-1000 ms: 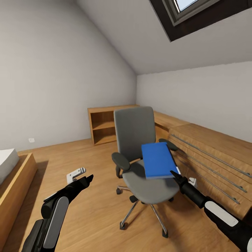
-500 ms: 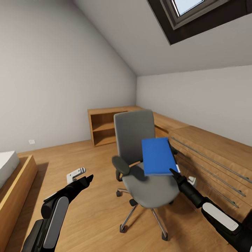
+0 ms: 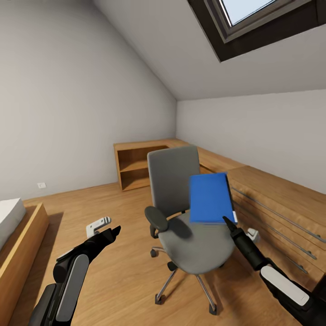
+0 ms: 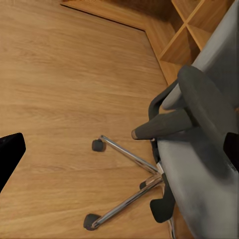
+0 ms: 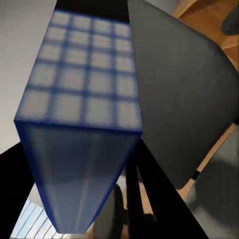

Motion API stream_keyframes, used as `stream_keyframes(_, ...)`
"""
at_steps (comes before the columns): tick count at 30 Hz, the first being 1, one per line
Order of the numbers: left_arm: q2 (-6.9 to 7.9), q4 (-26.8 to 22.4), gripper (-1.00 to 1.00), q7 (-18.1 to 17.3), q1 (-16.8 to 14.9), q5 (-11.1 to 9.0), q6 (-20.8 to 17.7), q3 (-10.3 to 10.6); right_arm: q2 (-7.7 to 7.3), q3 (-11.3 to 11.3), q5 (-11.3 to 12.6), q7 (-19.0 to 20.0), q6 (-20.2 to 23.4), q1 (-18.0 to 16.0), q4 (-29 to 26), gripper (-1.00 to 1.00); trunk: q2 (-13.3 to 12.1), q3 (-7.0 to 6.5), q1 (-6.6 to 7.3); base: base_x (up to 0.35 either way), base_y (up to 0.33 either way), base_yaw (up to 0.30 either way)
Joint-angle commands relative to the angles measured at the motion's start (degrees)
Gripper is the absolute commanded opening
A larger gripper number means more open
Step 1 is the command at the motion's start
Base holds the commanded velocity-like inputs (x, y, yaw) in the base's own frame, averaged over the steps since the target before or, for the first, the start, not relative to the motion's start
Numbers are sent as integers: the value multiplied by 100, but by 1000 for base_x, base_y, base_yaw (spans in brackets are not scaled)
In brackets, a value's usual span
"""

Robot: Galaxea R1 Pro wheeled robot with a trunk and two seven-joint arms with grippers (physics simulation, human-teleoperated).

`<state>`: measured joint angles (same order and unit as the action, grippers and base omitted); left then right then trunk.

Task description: In the bedroom, organize the workspace by keeping the computer under the desk, ensuring the monitor is on the desk, placing the keyboard on the desk next to the monitor, placing the mouse on the desk next to the keyboard, moving the folder from the swivel chair onto the desk next to the mouse, stacking the notebook on top of the folder with the pen on top of the notebook, and positioning the swivel chair next to the desk.

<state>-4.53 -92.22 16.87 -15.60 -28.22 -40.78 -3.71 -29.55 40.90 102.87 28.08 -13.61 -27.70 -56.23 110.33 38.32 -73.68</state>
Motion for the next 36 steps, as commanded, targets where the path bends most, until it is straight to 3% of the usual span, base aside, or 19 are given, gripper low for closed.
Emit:
stream_keyframes(1,-4,-7,100,44,-4,-61,-24,-6,-7,37,44,-7,-137,-9,6,-100,-38,-12,23,0,0,0)
stream_keyframes(5,-4,3,100,55,-4,-61,-20,3,-2,-28,34,-156,-220,-8,13,-100,-199,-84,111,0,0,0)
stream_keyframes(7,-4,7,100,58,-4,-61,-19,7,-2,-172,33,-340,-218,-8,11,-100,-279,-120,155,0,0,0)
stream_keyframes(9,-4,9,100,60,-4,-61,-18,9,-24,-572,33,-629,-163,-8,-25,-100,-359,-156,199,0,0,0)
stream_keyframes(12,-4,10,100,82,-4,-47,-11,11,-54,-1607,24,-1212,412,-35,-75,-100,-479,-210,265,0,0,0)
stream_keyframes(16,-4,11,100,87,-4,-37,-10,11,-59,-2055,-34,-1970,995,-164,-262,-100,-640,-281,353,0,0,0)
stream_keyframes(19,-8,12,100,88,-4,-39,-9,16,-56,-2165,-51,-2448,1152,-224,-616,-100,-760,-335,419,0,0,0)
stream_keyframes(20,-10,17,100,88,-4,-40,-9,32,-53,-2193,-56,-2814,1186,-241,-858,-100,-800,-353,440,0,0,0)
stream_keyframes(22,-7,44,100,88,-4,-39,-5,96,-46,-2227,-62,-4063,1222,-254,-1454,-100,-880,-389,484,0,0,0)
stream_keyframes(23,-7,50,100,88,-4,-38,-4,110,-46,-2232,-62,-4444,1227,-256,-1624,-100,-921,-407,506,0,0,0)
stream_keyframes(25,-5,63,100,88,-4,-36,-2,145,-44,-2239,-104,-5874,1234,-261,-2272,-100,-1001,-443,550,0,0,0)
stream_keyframes(27,-6,71,100,88,-4,-35,-1,157,-47,-2237,-270,-6527,1236,-262,-2608,-100,-1081,-479,594,0,0,0)
stream_keyframes(30,-11,82,100,88,-4,-35,-1,171,-51,-2229,-618,-6989,1254,-259,-2836,-100,-1201,-533,660,0,0,0)
stream_keyframes(36,-13,117,100,88,-4,-38,-1,253,-58,-2226,-793,-7197,1284,-248,-2949,-100,-1442,-640,792,0,0,0)
